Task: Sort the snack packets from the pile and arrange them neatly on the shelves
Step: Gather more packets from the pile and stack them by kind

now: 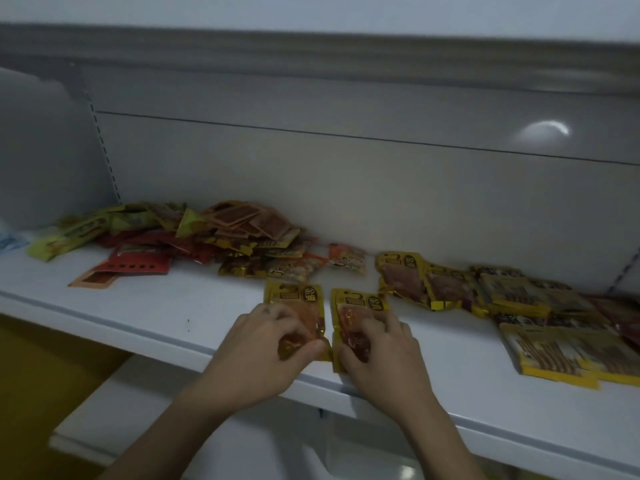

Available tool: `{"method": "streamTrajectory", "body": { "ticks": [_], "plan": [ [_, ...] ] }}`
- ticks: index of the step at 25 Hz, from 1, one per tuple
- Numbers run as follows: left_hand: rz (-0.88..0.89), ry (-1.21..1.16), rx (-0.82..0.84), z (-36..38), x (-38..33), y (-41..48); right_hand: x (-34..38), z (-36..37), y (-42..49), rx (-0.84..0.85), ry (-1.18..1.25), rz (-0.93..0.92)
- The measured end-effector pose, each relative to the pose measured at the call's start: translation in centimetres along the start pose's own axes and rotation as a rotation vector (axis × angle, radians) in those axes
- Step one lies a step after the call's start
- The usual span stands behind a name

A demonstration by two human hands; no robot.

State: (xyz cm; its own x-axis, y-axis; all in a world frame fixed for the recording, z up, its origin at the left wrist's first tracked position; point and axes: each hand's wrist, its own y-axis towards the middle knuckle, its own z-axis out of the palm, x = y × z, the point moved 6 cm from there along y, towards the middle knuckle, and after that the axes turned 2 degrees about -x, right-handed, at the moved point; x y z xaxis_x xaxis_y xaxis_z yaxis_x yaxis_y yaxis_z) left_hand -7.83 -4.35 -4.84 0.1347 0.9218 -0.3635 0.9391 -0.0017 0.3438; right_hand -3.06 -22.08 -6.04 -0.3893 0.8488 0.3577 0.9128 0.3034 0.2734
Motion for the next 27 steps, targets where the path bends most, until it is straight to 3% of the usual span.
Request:
{"method": "streamTrajectory", "body": {
  "ticks": [5,9,17,27],
  "plan": [
    [-0.096,0.154,0.1,3.6,-0.7,0.4,-0.6,-0.2,-1.7,-0.071,-0.027,0.021],
    [0.0,0.122,0.069,4.0,-3.3,-0.2,-2.2,-1.0,-3.3,-0.082,-0.056,0.101],
    [0.154,0.05,0.188,6.3,-9.2,0.4,-6.8,-4.2,-6.3,-0.066,-0.166,0.31],
    [0.217,0.067,0.271,9.1,-12.9,3.3,-10.8,-4.4,-4.3,-0.11,-0.118,0.336]
  ]
}}
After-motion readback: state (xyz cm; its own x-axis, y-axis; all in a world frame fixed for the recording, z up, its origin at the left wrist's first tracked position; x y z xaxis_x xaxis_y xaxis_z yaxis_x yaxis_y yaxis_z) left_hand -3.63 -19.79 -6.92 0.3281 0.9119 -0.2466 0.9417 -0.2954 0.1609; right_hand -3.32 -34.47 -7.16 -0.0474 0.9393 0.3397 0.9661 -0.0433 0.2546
